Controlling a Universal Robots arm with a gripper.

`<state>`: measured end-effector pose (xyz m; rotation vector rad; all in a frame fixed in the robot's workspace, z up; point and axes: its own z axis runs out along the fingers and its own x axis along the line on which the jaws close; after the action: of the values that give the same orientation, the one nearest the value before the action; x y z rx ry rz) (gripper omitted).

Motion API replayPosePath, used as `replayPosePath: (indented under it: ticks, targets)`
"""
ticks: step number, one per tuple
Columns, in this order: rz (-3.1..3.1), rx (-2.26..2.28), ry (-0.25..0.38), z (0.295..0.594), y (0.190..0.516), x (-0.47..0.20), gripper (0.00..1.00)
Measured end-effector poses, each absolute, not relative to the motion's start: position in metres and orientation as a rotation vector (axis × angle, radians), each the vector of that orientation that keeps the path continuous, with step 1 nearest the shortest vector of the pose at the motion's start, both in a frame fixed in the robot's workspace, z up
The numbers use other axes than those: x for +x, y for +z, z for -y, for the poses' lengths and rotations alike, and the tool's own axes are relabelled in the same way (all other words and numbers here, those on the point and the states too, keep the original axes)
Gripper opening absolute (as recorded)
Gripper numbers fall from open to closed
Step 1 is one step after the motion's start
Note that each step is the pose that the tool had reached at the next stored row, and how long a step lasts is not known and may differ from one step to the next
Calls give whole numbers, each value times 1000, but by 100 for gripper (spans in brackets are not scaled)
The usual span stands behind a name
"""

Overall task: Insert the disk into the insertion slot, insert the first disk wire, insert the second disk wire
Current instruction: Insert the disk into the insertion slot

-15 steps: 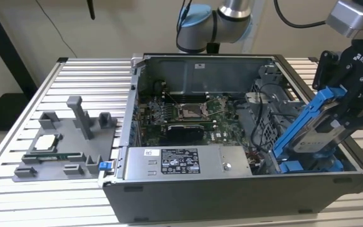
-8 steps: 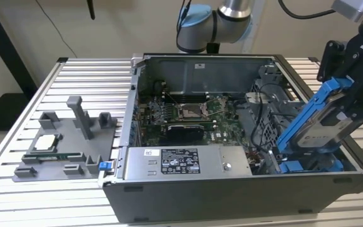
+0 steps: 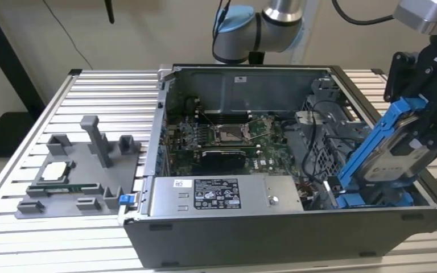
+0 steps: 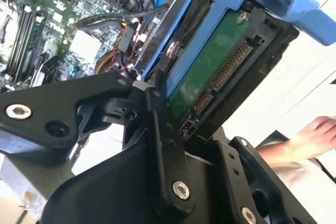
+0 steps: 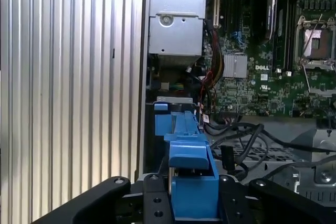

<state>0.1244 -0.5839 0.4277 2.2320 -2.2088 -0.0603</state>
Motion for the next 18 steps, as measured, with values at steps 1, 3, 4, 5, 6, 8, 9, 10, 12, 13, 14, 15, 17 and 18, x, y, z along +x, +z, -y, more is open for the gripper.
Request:
replayPosePath:
  ticks: [1,3,4,5,6,8,9,10,12,13,14,15,17,18]
  targets:
    - [2213,2232,-56,584,427,122,0]
    - [2219,2230,-50,584,425,118,0]
    - [2223,2229,-47,584,423,117,0]
    - [2226,2228,-45,584,422,117,0]
    - [2228,2226,-44,583,420,116,0]
    - [2234,2221,-43,581,418,116,0]
    - [2237,2219,-42,580,416,116,0]
    - [2241,2216,-41,579,415,116,0]
    - [2247,2212,-40,579,413,116,0]
    - [2250,2209,-40,579,412,115,0]
    - [2253,2206,-39,579,411,115,0]
    - [2256,2202,-39,578,411,114,0]
    - [2264,2195,-38,577,408,113,0]
    - [2266,2192,-38,576,406,112,0]
